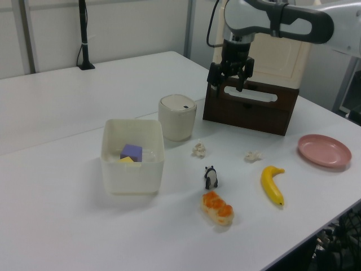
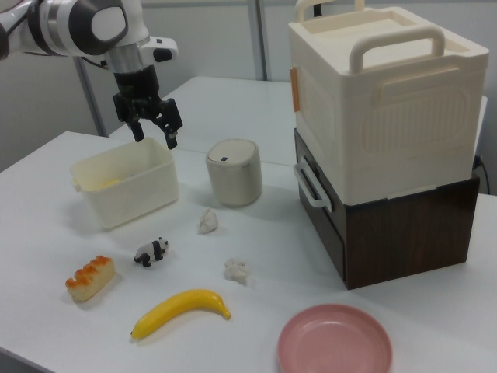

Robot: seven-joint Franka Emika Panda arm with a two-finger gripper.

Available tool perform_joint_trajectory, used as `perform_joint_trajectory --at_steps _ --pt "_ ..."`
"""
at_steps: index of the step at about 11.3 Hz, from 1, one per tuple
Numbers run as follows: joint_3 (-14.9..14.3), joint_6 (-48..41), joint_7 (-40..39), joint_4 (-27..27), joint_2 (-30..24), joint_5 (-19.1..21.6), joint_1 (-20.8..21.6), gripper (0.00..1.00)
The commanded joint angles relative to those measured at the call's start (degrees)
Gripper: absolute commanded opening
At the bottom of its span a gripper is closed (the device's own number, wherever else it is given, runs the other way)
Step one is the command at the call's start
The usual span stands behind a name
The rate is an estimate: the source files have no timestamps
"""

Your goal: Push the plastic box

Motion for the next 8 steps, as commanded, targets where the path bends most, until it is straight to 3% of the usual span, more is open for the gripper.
perform_joint_trajectory --at_steps 1,8 --pt "0.25 -0.59 2.00 -1.75 -2.25 2.93 -2.04 1.00" --pt "-0.28 0.20 3.85 -1.66 -1.46 2.94 -1.87 1.00"
